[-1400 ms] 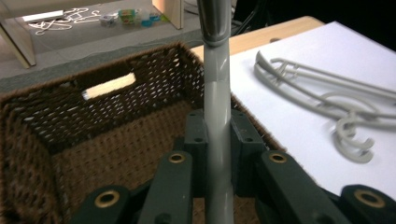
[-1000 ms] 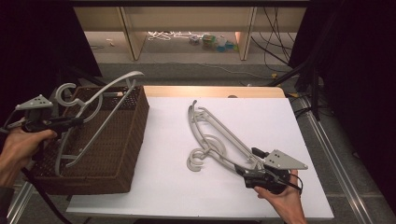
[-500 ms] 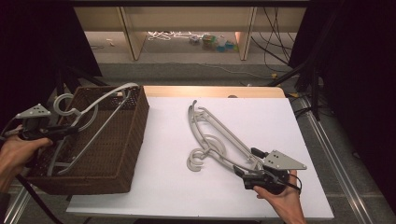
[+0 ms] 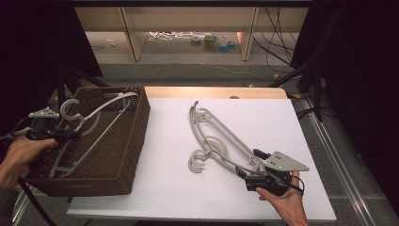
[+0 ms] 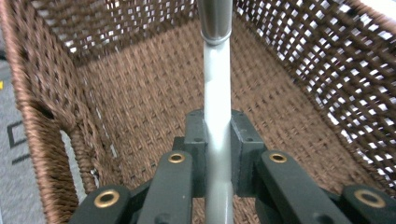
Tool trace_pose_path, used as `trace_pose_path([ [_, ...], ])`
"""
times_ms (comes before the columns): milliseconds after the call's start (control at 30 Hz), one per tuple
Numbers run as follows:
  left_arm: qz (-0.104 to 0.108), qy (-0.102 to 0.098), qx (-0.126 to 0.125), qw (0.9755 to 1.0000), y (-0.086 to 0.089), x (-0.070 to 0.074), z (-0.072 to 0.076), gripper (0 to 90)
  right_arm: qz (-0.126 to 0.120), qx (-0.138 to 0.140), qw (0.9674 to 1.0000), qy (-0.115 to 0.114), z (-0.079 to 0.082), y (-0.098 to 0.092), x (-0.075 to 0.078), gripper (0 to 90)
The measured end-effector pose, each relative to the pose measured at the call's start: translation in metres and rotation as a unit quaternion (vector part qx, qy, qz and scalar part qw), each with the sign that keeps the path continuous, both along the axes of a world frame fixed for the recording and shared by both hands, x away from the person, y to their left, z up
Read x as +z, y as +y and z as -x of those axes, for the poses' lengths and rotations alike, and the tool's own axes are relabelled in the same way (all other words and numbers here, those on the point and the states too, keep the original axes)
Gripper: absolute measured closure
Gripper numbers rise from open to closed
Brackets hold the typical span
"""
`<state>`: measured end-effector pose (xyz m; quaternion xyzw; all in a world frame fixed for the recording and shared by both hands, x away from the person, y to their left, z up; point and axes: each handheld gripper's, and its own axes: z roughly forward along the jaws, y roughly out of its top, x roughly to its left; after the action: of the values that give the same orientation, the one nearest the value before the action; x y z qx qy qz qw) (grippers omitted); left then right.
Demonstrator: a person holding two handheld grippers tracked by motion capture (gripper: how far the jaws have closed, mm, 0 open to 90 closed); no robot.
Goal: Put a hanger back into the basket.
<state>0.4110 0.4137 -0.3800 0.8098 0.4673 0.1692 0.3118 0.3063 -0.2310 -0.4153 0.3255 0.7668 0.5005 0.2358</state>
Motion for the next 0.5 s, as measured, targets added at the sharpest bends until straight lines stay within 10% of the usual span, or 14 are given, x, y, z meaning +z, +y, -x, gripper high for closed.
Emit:
trace_pose_path([
  [233,-0.023,0.021,0.011,0.9995,-0.007,-0.013,-0.011,79.4,-0.001,0.002,1.0,0.002,0.0,0.0,0.0,16.2],
  [500,-0.003,0.026,0.048,0.9985,-0.005,-0.028,-0.017,77.8,-0.001,0.002,1.0,-0.002,-0.001,0.001,-0.001,16.2],
])
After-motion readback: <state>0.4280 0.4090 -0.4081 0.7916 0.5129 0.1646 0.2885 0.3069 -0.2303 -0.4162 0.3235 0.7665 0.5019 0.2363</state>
